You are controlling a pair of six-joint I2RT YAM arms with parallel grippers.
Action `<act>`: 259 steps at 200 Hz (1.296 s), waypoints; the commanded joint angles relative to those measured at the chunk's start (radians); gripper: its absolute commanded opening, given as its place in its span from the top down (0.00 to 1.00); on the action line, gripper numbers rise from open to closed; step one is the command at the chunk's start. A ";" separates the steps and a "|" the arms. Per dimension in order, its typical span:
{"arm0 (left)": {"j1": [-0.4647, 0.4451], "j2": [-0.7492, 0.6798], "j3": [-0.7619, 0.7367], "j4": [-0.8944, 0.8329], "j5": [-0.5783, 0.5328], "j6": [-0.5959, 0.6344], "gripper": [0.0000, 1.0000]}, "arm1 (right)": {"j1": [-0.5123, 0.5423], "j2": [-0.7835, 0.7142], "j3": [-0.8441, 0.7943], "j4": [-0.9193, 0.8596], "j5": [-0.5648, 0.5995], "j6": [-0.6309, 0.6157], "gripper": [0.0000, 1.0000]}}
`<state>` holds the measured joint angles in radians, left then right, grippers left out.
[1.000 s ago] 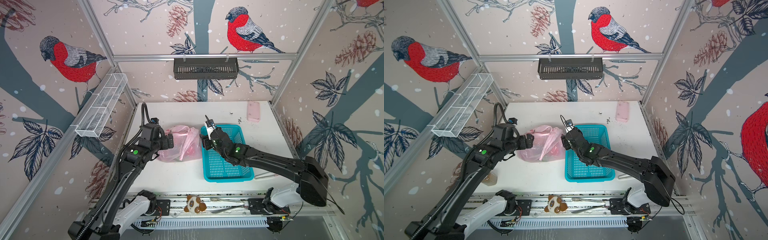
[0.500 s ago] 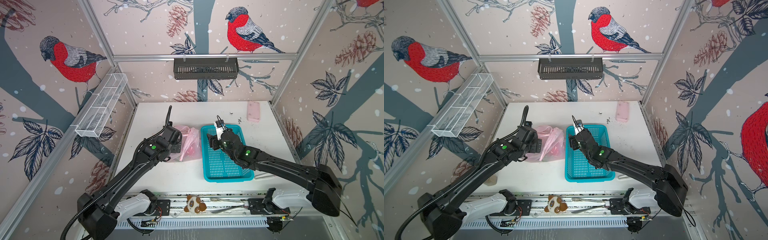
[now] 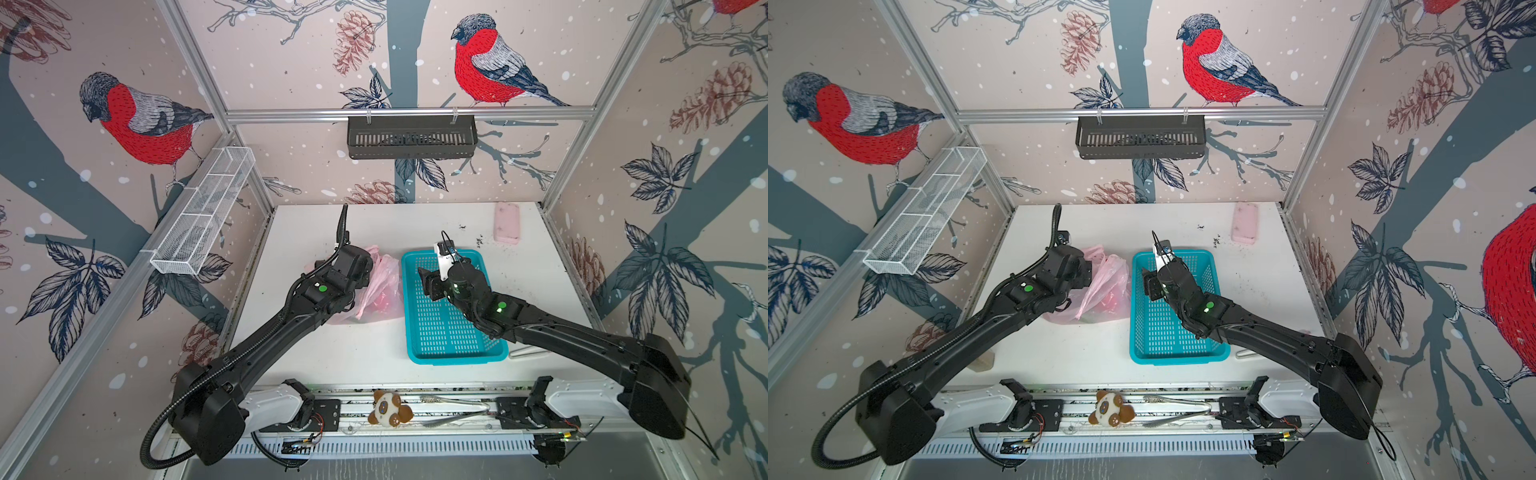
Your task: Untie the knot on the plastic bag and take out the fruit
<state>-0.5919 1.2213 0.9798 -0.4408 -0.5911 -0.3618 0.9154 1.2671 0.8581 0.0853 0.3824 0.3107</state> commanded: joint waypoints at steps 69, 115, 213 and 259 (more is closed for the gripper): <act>0.103 0.065 0.060 0.149 -0.036 0.065 0.04 | -0.010 0.007 0.025 0.016 -0.014 -0.017 0.30; 0.135 0.079 0.077 0.151 -0.006 0.089 0.04 | -0.010 0.036 0.050 0.026 -0.037 -0.025 0.30; 0.144 0.211 0.144 0.200 -0.057 0.137 0.04 | -0.010 0.063 0.061 0.059 -0.103 -0.025 0.30; 0.127 0.255 0.182 0.172 -0.157 0.162 0.04 | -0.018 0.079 0.066 0.065 -0.123 -0.032 0.30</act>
<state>-0.4538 1.4704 1.1378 -0.2749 -0.6514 -0.2264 0.9020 1.3392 0.9169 0.1143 0.2848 0.2844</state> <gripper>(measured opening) 0.963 0.704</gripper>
